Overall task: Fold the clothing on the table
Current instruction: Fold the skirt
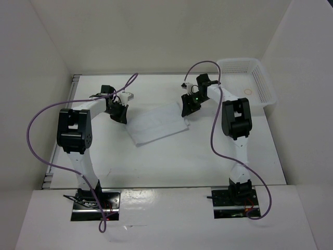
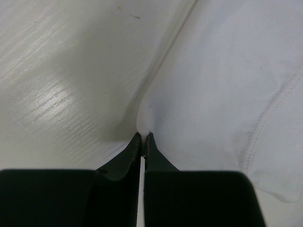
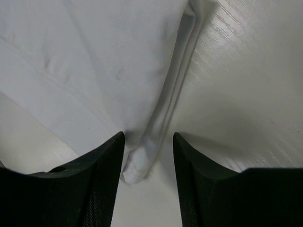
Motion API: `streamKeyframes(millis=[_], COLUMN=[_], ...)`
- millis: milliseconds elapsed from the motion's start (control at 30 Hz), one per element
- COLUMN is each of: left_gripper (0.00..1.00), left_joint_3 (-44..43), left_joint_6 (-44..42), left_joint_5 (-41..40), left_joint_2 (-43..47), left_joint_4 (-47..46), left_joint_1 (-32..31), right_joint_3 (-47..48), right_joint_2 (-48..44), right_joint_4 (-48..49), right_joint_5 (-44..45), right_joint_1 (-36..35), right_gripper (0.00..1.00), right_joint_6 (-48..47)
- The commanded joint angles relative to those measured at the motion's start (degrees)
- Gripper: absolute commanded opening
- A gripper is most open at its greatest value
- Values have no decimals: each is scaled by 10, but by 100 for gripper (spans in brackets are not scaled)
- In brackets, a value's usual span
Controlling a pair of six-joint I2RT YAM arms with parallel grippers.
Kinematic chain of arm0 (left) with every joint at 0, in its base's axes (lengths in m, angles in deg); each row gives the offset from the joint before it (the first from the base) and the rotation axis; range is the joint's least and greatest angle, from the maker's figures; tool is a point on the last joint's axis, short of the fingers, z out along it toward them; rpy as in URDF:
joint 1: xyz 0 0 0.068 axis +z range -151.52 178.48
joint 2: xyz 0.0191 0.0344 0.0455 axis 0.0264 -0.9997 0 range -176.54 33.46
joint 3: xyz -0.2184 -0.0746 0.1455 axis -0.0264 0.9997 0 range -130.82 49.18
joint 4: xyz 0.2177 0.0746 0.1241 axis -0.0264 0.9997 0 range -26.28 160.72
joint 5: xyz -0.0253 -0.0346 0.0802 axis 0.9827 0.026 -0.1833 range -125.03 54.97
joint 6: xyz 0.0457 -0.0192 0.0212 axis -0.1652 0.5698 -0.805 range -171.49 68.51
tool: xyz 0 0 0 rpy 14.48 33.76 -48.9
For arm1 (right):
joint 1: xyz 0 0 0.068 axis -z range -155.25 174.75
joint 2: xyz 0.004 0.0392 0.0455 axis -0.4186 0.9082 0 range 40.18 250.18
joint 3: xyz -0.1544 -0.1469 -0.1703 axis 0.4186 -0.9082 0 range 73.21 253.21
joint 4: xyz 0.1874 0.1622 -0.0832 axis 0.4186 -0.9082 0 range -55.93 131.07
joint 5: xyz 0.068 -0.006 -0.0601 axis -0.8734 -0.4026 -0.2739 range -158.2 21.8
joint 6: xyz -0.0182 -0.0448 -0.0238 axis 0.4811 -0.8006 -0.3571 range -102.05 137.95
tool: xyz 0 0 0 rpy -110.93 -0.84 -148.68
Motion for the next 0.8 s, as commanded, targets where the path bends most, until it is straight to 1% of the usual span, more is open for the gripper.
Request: streamKeyframes(millis=[0, 167, 533, 633, 767], left_gripper=[0, 0, 0, 0, 0], left_joint_3=[15, 10, 10, 10, 10], left_joint_6=[2, 2, 2, 2, 2], left_joint_5=[-16, -16, -16, -16, -16], left_joint_2=[-10, -10, -10, -10, -10], left_joint_4=[36, 36, 36, 36, 36], left_joint_1=[0, 0, 0, 0, 0], right_joint_3=[23, 18, 18, 12, 12], right_joint_2=[13, 19, 29, 29, 29], right_joint_4=[2, 2, 2, 2, 2], right_joint_5=[1, 1, 1, 1, 1], right_joint_1=[-11, -21, -21, -21, -21], right_gripper=[51, 51, 51, 48, 41], right_joint_6=[-7, -12, -12, -12, -12])
